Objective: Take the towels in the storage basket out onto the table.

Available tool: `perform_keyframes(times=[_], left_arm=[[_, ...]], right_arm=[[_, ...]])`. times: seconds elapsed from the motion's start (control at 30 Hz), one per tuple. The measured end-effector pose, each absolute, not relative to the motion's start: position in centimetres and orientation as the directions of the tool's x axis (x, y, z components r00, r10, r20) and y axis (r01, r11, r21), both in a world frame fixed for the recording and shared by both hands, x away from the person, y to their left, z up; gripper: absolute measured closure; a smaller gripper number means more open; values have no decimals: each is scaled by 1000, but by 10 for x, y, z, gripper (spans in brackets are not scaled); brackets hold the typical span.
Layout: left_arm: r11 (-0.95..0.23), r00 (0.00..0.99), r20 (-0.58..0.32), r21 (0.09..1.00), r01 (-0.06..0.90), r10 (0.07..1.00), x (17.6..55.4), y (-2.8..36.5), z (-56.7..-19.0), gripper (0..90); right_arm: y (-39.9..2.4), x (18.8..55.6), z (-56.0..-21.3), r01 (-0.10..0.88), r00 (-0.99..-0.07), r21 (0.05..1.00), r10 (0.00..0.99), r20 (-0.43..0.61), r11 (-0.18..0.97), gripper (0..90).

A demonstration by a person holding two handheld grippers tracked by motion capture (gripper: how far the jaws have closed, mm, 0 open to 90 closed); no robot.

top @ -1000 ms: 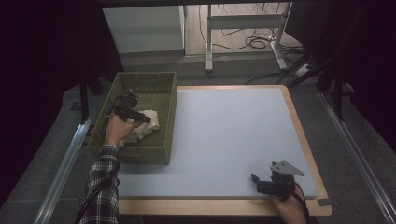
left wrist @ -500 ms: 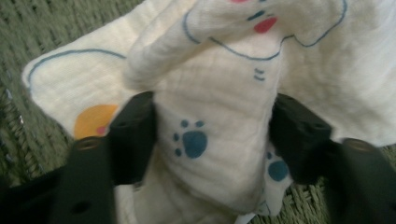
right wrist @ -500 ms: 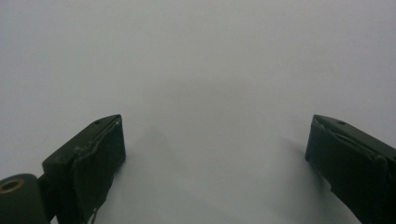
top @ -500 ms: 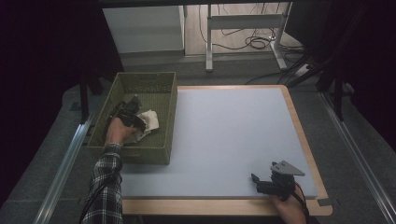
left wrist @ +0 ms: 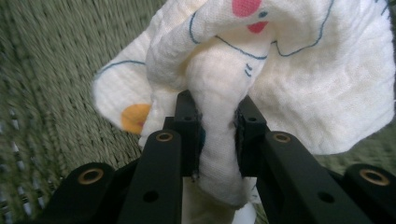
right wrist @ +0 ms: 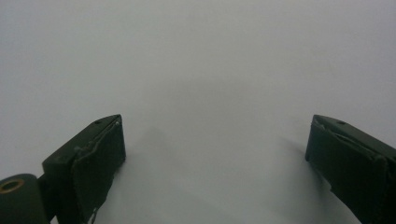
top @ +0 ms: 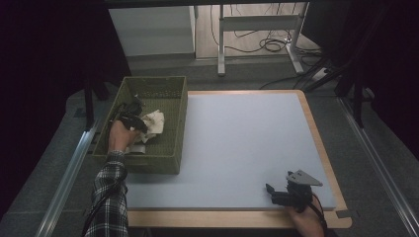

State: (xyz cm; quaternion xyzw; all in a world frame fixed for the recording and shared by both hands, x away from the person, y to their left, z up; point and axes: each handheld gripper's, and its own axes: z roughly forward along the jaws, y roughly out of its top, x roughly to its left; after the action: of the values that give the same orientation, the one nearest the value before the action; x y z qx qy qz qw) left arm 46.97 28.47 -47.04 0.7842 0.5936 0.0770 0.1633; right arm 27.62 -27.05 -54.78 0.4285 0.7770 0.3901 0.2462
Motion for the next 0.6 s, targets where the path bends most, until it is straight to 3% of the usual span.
perform_keyframes(times=[0.3, 0.6], left_arm=[[-242, 318, -90, 466, 851, 944, 456, 288, -438, 752], [-292, 381, -36, 575, 764, 924, 438, 282, -406, 749]], right_arm=[[-271, 276, -548, 474, -513, 817, 857, -47, 328, 51], [-270, 276, -548, 474, -513, 817, 857, -47, 328, 51]])
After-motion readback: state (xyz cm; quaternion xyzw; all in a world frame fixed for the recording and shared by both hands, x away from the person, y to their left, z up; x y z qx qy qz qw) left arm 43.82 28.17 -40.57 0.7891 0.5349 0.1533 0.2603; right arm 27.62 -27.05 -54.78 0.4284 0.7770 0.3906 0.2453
